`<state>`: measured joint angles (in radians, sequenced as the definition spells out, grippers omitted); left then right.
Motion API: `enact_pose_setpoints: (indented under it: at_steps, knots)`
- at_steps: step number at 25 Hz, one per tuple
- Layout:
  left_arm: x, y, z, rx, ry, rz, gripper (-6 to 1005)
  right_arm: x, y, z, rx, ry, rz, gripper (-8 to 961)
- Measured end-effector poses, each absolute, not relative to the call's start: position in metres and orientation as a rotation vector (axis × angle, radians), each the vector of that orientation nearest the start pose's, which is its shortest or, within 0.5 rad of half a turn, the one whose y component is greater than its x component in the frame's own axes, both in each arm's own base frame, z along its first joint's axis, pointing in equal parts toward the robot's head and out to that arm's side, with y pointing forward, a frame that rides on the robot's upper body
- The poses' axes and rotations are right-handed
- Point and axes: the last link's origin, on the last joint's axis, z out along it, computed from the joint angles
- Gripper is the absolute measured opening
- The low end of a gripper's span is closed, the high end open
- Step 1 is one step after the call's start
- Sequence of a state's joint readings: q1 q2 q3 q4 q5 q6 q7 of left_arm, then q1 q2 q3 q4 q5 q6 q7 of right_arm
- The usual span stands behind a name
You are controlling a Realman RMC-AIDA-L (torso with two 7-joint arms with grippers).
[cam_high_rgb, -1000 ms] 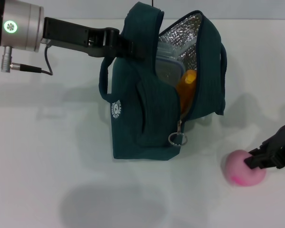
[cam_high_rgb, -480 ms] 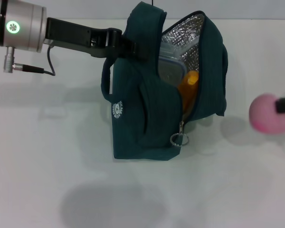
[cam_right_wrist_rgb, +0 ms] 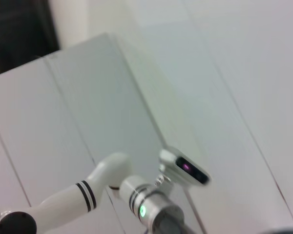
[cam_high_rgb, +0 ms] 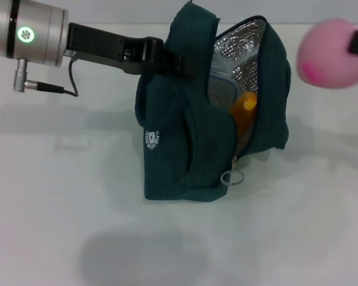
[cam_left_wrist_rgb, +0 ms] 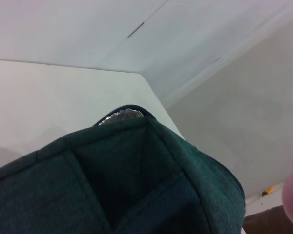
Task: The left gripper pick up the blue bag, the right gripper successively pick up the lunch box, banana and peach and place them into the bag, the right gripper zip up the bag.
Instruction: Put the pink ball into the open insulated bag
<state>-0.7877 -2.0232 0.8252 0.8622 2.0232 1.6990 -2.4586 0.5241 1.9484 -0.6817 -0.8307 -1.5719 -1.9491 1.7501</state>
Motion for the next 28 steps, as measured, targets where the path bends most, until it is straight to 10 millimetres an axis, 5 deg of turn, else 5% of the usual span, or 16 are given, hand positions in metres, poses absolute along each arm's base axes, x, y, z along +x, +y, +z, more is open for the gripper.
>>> enact_pose_setpoints:
  at_steps: [6,28]
  knots:
    - [-0.146,0.381,0.031,-2.780,-1.539,-0.597,46,0.191,0.343,0.081,-2.652,0.377,1.246,23]
    - [-0.141,0.378,0.023,-2.810,-1.557,-0.548,46,0.183,0.368,0.009,-2.772,0.457,1.026,24]
